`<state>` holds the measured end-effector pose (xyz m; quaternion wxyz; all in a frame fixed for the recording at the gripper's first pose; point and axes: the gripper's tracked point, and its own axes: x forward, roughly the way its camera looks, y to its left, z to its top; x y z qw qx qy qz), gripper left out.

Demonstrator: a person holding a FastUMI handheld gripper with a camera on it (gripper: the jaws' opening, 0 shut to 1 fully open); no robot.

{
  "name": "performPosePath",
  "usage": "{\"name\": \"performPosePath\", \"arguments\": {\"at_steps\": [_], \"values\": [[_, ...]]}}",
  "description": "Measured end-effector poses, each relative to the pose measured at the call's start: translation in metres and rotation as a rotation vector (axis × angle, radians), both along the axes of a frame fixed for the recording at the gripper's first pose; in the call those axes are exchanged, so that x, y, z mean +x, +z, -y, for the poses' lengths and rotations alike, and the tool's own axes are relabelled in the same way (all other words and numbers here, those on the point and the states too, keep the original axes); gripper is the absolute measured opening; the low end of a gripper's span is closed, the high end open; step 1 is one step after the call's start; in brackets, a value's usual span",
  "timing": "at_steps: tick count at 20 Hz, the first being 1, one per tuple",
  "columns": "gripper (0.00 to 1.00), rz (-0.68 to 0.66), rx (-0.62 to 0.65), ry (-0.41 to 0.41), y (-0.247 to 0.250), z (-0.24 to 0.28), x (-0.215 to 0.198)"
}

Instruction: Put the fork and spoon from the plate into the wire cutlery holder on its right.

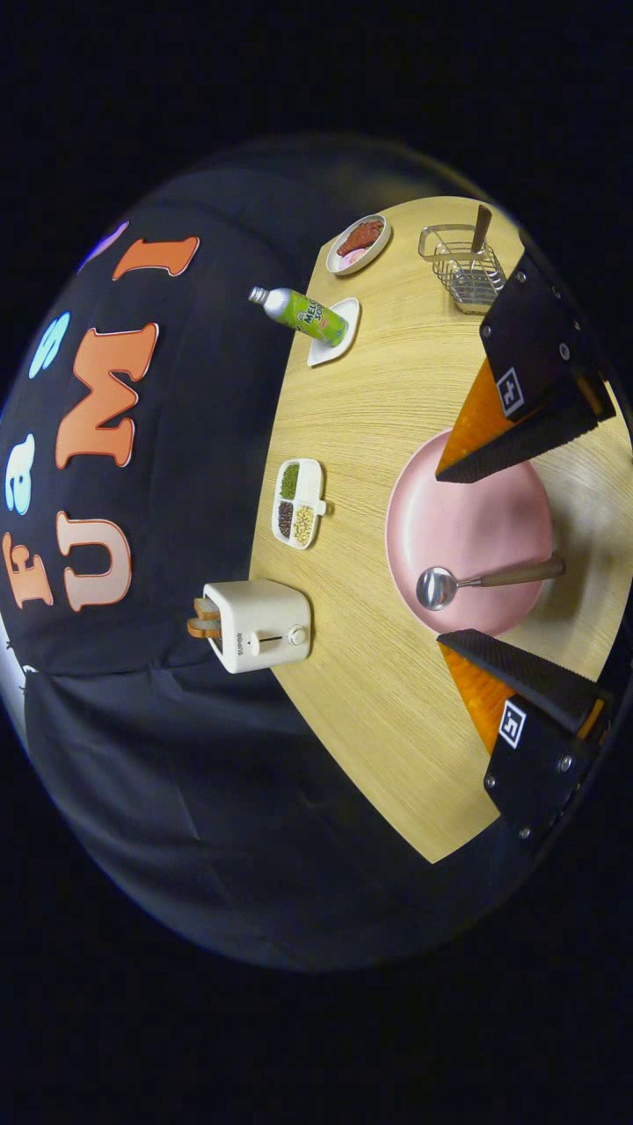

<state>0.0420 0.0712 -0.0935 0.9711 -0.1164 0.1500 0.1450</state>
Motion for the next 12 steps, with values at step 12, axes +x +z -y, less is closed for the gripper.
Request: {"name": "performPosePath", "arguments": {"at_steps": [12], "values": [[0.73,-0.134,-0.099,-0.002,-0.066,-0.011,0.024]]}}
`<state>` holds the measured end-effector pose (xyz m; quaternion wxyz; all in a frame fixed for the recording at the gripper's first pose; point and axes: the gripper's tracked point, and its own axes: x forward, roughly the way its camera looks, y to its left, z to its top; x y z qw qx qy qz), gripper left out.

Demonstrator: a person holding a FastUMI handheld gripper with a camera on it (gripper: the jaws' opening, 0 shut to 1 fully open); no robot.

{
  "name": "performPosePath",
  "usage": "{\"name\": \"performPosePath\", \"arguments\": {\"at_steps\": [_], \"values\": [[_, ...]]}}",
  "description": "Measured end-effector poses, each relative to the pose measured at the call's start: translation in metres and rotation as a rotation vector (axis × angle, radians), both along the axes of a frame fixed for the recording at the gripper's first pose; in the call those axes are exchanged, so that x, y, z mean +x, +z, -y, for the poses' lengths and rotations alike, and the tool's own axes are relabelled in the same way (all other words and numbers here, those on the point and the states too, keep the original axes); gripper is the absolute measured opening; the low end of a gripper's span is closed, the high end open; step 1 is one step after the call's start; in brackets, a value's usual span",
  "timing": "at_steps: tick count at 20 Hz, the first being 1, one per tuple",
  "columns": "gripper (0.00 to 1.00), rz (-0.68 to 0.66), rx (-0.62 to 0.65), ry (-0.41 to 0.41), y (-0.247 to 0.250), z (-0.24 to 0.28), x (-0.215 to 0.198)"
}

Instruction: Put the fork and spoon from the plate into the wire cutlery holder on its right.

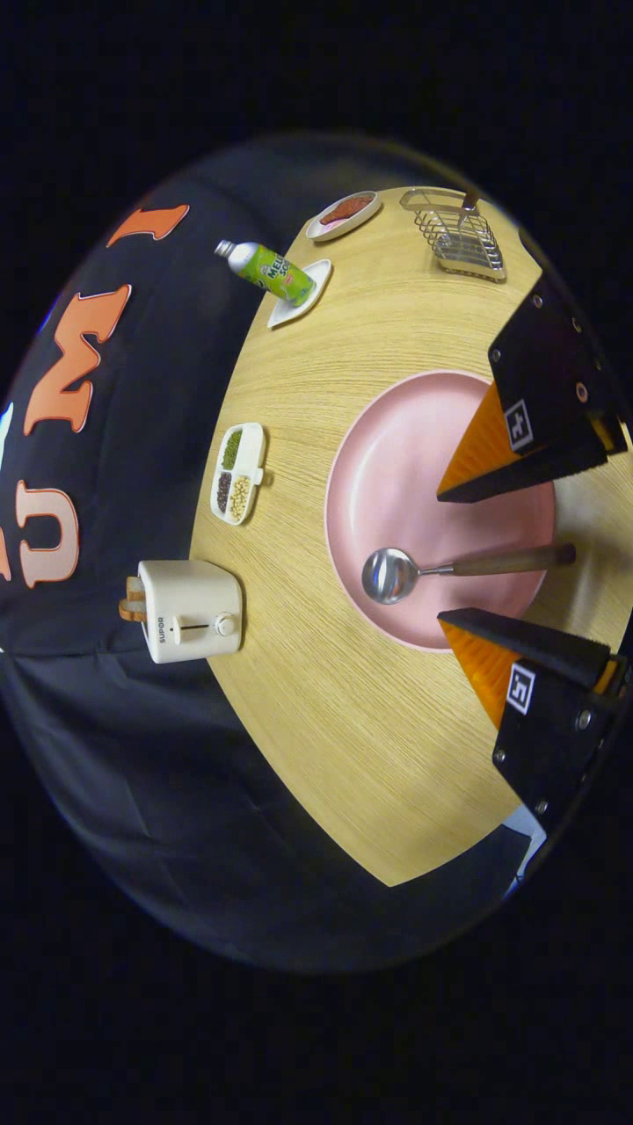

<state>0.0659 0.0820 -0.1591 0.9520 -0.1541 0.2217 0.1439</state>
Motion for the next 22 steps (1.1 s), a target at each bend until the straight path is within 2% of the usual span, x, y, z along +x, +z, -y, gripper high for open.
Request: {"name": "performPosePath", "arguments": {"at_steps": [1,3,6,8,9,16,19,22], "values": [[0.58,-0.014,-0.002,-0.001,-0.005,0.0,0.003],[0.45,-0.046,0.005,-0.005,-0.014,-0.003,0.005],[0.33,-0.067,-0.016,-0.015,-0.023,-0.002,0.008],[0.12,-0.065,-0.015,-0.018,-0.021,-0.004,0.006],[0.07,-0.076,-0.012,-0.017,-0.022,-0.003,0.005],[0.05,-0.107,0.031,-0.059,0.0,0.02,-0.01],[0.05,-0.116,0.031,-0.08,0.019,0.043,-0.019],[0.05,-0.132,0.002,-0.136,0.038,0.076,-0.028]]}}
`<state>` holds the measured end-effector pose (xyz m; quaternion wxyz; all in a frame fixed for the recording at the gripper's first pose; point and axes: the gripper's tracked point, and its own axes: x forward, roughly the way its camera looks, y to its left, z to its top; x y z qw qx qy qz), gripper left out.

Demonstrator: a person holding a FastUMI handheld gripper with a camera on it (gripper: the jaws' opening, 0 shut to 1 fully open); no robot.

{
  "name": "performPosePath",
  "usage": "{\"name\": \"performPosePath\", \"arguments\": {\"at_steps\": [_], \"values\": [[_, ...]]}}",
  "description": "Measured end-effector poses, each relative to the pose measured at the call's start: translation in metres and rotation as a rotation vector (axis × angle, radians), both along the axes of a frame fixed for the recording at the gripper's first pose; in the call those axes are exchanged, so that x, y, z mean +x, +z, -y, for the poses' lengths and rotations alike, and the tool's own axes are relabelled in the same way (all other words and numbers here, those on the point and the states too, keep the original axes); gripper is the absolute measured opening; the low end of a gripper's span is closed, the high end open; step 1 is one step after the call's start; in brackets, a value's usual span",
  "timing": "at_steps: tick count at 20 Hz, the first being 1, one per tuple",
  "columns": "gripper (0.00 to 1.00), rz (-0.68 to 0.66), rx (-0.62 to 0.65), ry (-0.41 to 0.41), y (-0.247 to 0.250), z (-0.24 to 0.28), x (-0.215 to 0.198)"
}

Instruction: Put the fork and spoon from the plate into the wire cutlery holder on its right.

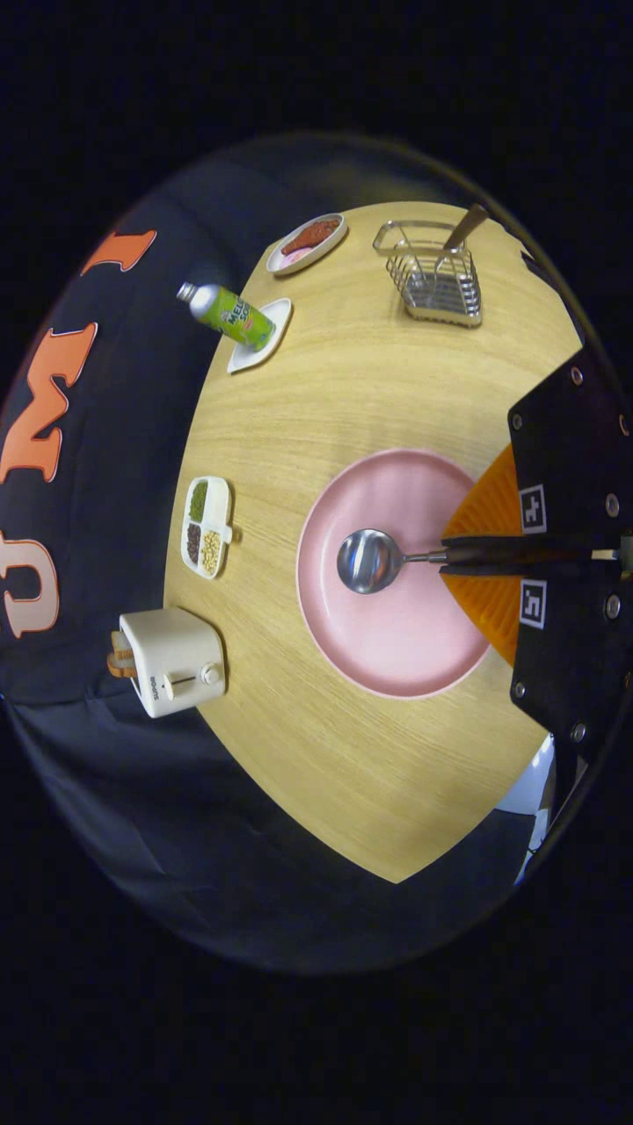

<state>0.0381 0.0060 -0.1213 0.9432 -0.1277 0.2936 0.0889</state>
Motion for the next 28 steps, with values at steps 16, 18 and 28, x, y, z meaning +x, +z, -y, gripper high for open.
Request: {"name": "performPosePath", "arguments": {"at_steps": [16,18,28], "values": [[0.05,-0.052,0.052,-0.246,0.083,0.161,-0.033],[0.05,-0.077,0.045,-0.266,0.084,0.177,-0.031],[0.05,-0.244,0.006,-0.326,0.08,0.237,-0.019]]}}
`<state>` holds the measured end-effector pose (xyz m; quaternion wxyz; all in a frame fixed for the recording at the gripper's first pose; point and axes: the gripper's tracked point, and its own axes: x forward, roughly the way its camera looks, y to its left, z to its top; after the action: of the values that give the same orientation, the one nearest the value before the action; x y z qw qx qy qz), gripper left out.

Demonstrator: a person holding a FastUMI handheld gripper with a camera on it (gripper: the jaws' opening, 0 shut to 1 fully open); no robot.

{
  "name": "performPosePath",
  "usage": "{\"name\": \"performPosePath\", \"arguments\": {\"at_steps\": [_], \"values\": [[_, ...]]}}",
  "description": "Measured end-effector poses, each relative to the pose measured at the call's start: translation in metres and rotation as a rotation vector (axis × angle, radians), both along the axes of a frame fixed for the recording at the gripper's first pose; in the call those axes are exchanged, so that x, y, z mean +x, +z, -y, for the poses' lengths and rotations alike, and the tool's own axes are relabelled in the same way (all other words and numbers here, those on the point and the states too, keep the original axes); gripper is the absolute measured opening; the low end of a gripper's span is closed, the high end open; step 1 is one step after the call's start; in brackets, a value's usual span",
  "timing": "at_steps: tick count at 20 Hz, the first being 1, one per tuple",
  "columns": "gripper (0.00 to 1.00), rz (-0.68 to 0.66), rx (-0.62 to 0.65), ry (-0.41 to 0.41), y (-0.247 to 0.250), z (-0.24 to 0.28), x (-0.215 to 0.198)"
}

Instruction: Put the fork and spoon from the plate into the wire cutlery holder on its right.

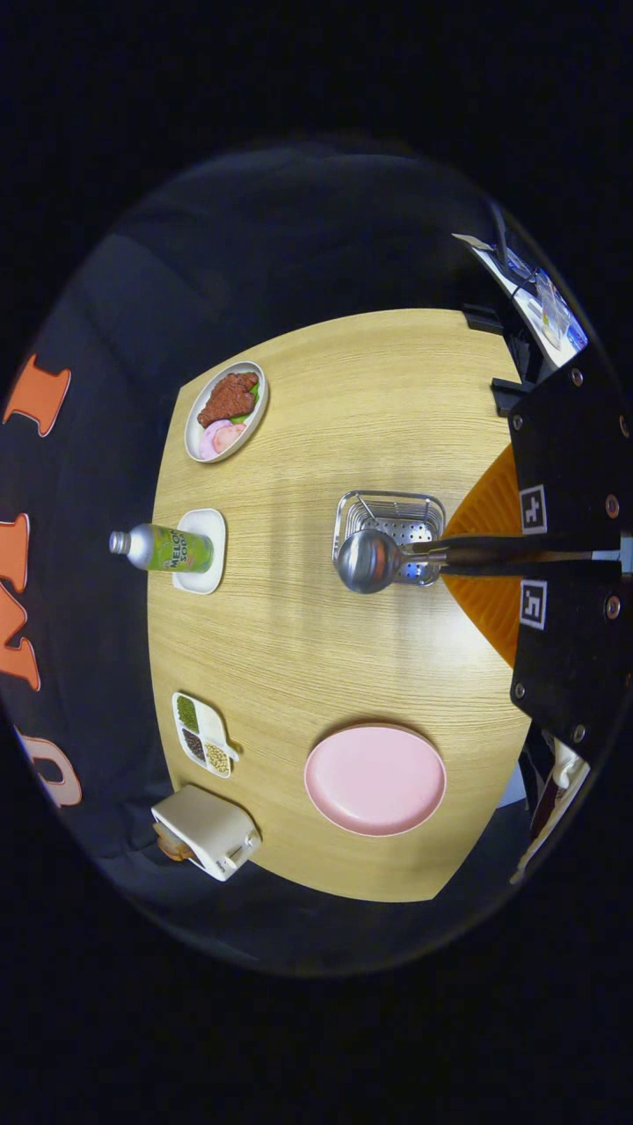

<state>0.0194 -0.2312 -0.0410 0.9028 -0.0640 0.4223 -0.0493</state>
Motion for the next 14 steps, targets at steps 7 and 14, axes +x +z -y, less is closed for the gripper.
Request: {"name": "performPosePath", "arguments": {"at_steps": [7,14], "values": [[0.05,-0.154,-0.01,0.012,-0.025,0.013,0.02],[0.05,-0.248,-0.024,0.05,-0.035,0.01,0.035]]}}
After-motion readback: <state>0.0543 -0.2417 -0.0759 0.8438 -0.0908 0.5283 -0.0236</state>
